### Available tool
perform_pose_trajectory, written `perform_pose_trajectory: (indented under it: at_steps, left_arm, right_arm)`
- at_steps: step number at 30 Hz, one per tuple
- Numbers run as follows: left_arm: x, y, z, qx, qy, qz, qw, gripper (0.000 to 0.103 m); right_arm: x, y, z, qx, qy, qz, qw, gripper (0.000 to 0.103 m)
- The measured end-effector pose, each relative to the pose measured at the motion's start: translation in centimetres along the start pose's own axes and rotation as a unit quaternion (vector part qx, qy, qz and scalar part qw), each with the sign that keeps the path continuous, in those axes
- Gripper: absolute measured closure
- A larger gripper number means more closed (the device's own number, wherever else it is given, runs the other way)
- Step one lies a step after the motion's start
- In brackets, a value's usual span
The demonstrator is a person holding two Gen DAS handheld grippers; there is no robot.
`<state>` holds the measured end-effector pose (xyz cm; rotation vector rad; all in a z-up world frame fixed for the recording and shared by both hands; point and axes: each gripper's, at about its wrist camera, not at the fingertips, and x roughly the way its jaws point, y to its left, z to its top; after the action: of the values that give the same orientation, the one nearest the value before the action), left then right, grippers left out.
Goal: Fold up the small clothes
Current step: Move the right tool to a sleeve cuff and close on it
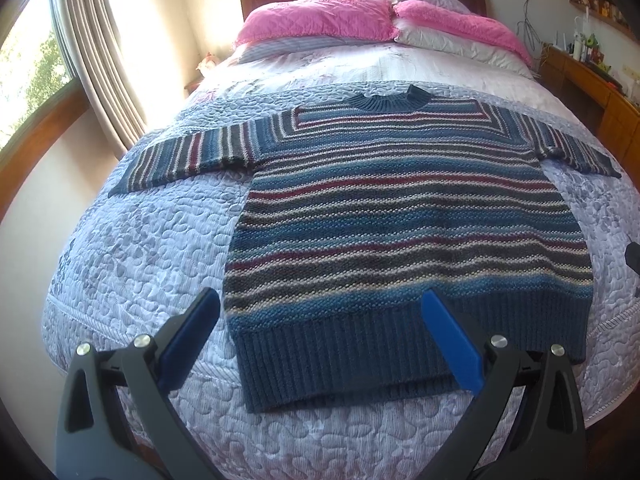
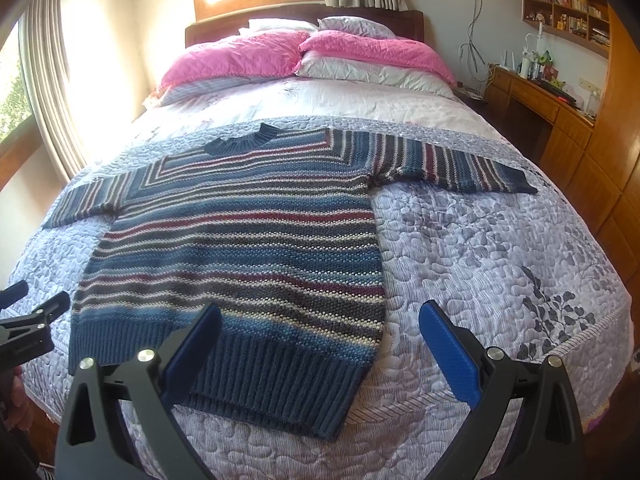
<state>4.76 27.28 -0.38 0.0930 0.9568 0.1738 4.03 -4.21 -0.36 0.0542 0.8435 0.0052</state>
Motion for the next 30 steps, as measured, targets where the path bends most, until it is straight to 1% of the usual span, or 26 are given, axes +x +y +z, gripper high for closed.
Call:
perform_pose_trajectory:
  at_steps: [3,6,8,11,12,13,17,19,22,24,28,30]
  left_arm:
    - [0.9,-1.7,2.1,0.008,-0.007,-0.001,0.9999,0.003]
    - [2.1,-3.4,4.5,0.01,-0.013,-0.009,0.9998,0.003]
    - [3.3,-4.6,6.2,0.008,-0.013,-0.018,0.9997,0.003]
    - [5.5,-6.6,9.0,0.003,-0.005,-0.025,0.9997,0.003]
    - [6.4,-7.3,10.0,0.0,-0.002,-0.028,0.9996,0.003]
    - [7.1,-8.1,10.9,-0.002,0.001,-0.031,0.9995,0.003]
    - [10.5,-11.4,15.0,-0.017,0.009,-0.038,0.9991,0.003]
    - [12.1,-13.1,16.9,-0.026,0.009,-0.04,0.9988,0.003]
    - [14.2,-16.2,19.4,-0.026,0.011,-0.048,0.9984,0.003]
    - [15.5,-18.3,20.7,-0.016,0.01,-0.046,0.9988,0.003]
    - [17.6,-21.5,22.3,-0.001,0.015,-0.05,0.9987,0.003]
    - [18.5,-22.3,22.7,-0.003,0.015,-0.053,0.9985,0.003]
  right_arm:
    - [1.2,-2.1,1.5,0.016,-0.009,0.017,1.0,0.004]
    - [2.5,-5.4,3.2,0.044,-0.038,0.028,0.998,0.004]
    - [3.8,-8.1,4.9,0.058,-0.034,0.016,0.998,0.004]
    - [6.4,-12.3,8.2,0.046,-0.009,-0.043,0.998,0.004]
    - [7.3,-13.8,9.2,0.045,0.0,-0.059,0.997,0.004]
    - [8.4,-15.6,10.3,0.048,0.012,-0.067,0.997,0.004]
    - [12.7,-22.6,13.9,0.075,0.048,-0.061,0.994,0.004]
    - [15.0,-25.9,15.5,0.092,0.066,-0.046,0.992,0.004]
    - [18.4,-30.0,17.2,0.092,0.099,-0.051,0.99,0.004]
    - [20.2,-32.6,17.9,0.092,0.113,-0.065,0.987,0.004]
    - [24.0,-37.6,18.6,0.123,0.151,-0.057,0.979,0.004]
    - [25.4,-39.9,18.5,0.143,0.164,-0.061,0.974,0.008]
